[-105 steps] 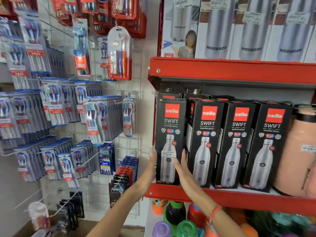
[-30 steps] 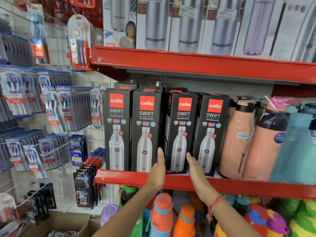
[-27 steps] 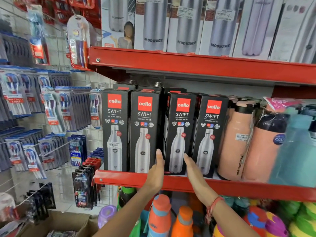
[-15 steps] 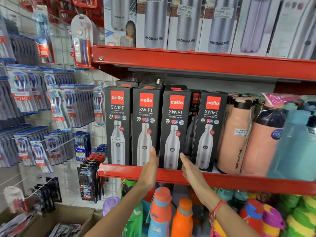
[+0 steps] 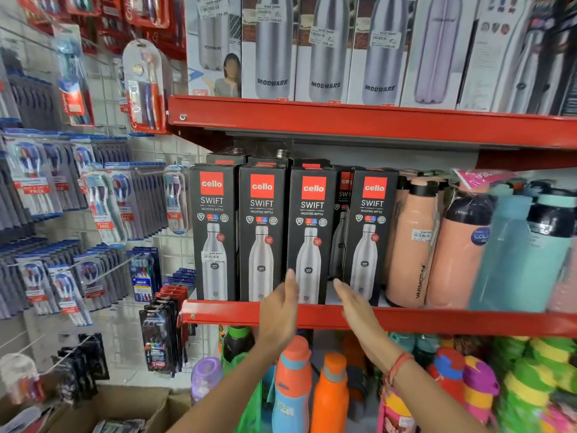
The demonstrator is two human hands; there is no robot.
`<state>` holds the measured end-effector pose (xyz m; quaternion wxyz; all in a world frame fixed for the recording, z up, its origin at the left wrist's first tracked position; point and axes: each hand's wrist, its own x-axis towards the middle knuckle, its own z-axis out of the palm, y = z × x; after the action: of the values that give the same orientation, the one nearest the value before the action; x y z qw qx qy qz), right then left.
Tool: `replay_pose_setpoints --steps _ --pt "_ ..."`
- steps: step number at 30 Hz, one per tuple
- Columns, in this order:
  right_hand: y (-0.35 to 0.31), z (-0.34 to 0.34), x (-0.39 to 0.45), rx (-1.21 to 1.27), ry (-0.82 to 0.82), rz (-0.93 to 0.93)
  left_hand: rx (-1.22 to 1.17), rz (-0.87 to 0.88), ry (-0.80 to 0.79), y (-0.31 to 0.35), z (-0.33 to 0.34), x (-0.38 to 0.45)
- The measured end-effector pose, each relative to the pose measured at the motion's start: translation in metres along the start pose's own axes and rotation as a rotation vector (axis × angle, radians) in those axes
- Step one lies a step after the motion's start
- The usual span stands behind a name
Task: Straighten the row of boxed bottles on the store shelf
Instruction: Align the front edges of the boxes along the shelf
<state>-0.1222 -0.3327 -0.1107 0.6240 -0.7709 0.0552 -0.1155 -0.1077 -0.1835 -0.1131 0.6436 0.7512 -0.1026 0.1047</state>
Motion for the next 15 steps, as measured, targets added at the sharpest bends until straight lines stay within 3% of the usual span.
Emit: replay_pose_setpoints --steps 1,5,15 --pt "0.005 -0.007 0.001 0.010 0.071 -0.009 -0.062 0.013 0.007 -0.002 0.008 -0.001" --pt "0.018 -0.041 0.007 -0.068 0.252 -0.052 -0.180 -0.052 -0.206 0.003 0.046 0.003" --pt "0.012 -0.073 0.052 0.100 0.150 0.060 -0.204 -0.278 -0.265 0.027 0.111 0.037"
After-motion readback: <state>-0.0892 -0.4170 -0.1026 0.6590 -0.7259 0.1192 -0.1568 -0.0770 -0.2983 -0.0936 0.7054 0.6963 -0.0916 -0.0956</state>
